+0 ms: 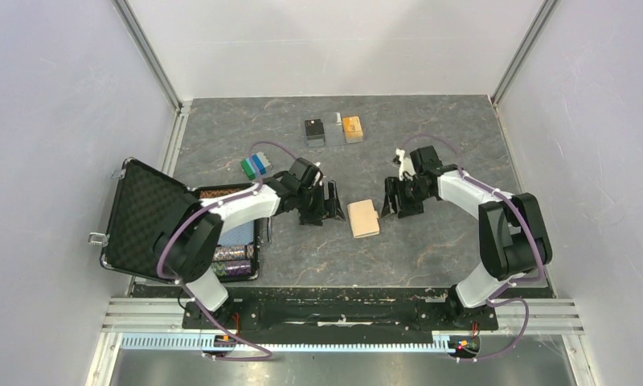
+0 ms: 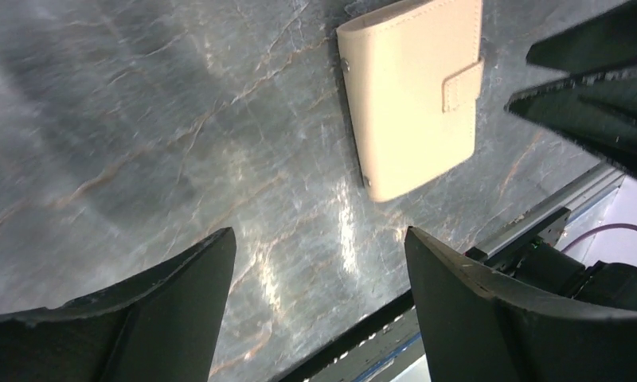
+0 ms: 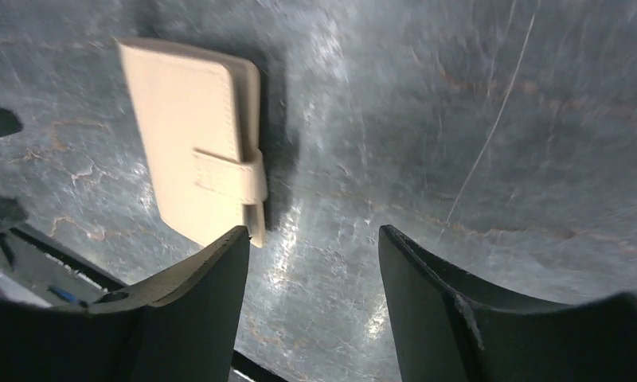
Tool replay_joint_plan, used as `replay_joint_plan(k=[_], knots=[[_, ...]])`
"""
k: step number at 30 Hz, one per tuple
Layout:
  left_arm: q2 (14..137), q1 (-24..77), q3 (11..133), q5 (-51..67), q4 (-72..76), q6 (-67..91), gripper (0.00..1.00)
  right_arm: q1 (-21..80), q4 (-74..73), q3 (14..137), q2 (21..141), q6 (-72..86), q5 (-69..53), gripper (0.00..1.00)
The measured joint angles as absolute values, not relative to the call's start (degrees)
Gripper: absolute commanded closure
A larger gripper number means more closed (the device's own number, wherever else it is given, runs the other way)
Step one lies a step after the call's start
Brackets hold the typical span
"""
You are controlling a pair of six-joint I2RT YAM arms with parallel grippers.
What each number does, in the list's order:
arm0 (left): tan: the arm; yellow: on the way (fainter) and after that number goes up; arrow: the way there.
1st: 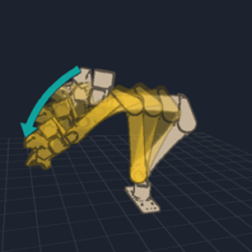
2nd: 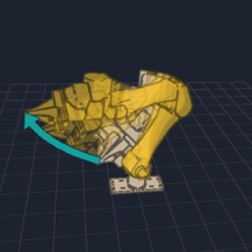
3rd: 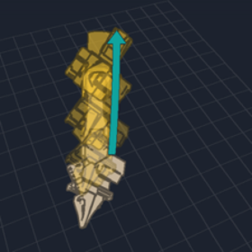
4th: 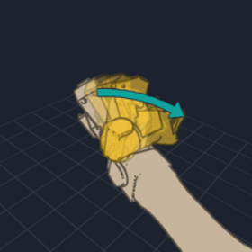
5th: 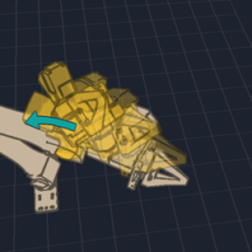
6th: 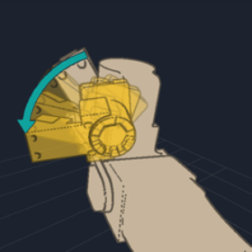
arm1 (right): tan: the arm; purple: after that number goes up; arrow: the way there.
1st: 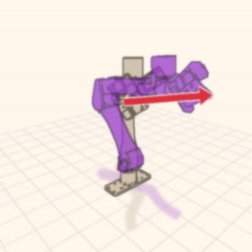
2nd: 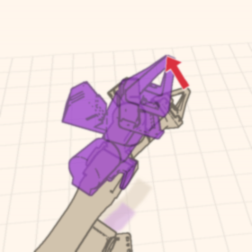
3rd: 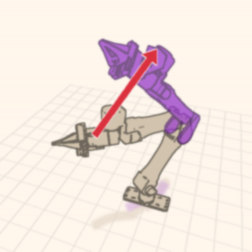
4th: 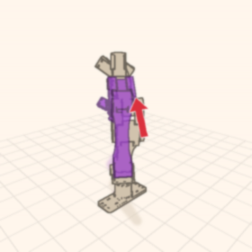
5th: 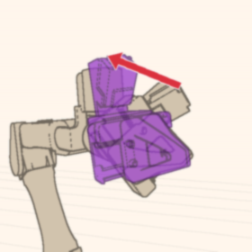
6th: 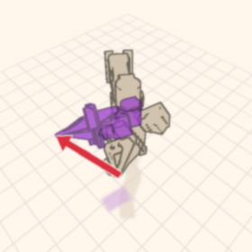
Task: Put the credit cards into the card holder
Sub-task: Pick up the card holder from the center of the board.
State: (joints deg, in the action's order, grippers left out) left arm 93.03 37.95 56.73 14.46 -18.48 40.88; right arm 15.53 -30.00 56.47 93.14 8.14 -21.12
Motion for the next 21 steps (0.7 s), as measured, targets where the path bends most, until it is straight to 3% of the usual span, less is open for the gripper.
replay_joint_plan(k=[5,11,14,18,21], knots=[[101.1,38.0,57.3,18.7,-13.6,43.4,0.3,13.1,-27.2,49.2,93.4,10.4,-29.2,0.46],[107.9,38.2,61.7,23.3,-9.2,45.9,0.56,13.3,-16.6,43.9,94.8,16.4,-40.4,0.55],[109.8,38.4,62.2,25.1,-7.3,47.0,0.68,13.3,-11.5,42.8,96.3,19.5,-43.7,0.72],[111.1,38.7,62.4,26.8,-6.2,47.5,0.72,13.3,-6.2,42.2,97.5,23.1,-45.7,0.98],[111.2,38.6,62.4,26.9,-6.2,47.5,0.67,13.1,-4.3,42.1,97.6,25.0,-46.7,1.0]])
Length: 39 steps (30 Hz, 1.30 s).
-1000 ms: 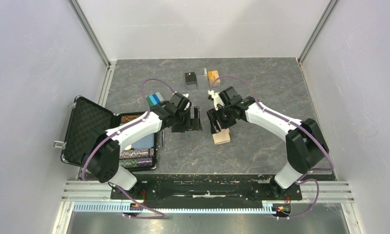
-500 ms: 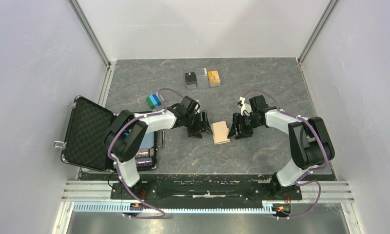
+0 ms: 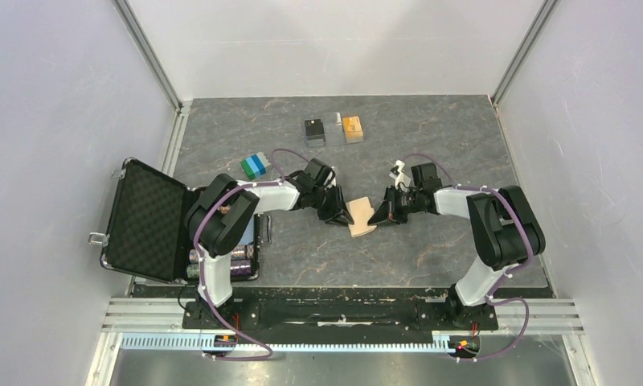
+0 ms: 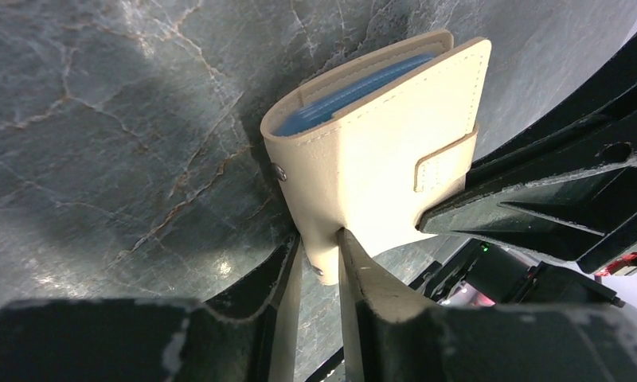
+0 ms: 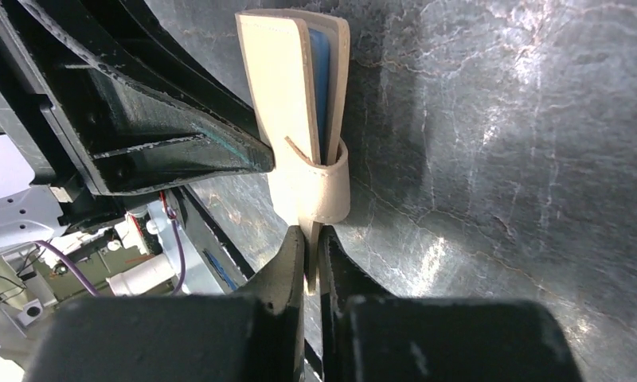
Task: Put the credit cards into the card holder
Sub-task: Pick up the card holder from the center of the board, then place the card holder at the center of the board.
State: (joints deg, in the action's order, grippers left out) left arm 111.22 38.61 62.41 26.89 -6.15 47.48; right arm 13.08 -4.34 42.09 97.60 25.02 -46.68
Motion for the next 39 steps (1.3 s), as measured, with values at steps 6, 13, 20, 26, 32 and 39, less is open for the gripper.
replay_joint_plan(k=[6,13,20,26,32,39], knots=[[109.2,39.2,62.7,24.5,-8.1,46.9,0.4,14.1,-12.1,48.8,97.4,20.7,-42.5,1.0],[97.9,39.6,61.7,14.6,-16.6,45.7,0.31,21.6,-24.6,63.2,91.3,8.1,-24.3,1.0],[88.6,37.8,57.7,9.1,-18.2,45.9,0.29,38.0,-28.3,58.1,86.3,-0.6,-2.4,1.0],[85.1,34.9,54.7,4.8,-22.0,46.5,0.29,47.0,-28.9,50.0,83.8,-3.7,13.4,0.98],[81.4,31.4,51.9,3.3,-24.0,47.1,0.28,54.1,-28.8,47.7,79.5,-5.3,21.7,1.0],[80.8,30.5,50.7,4.5,-23.7,47.1,0.23,60.3,-26.9,46.2,74.5,-7.2,34.9,1.0]])
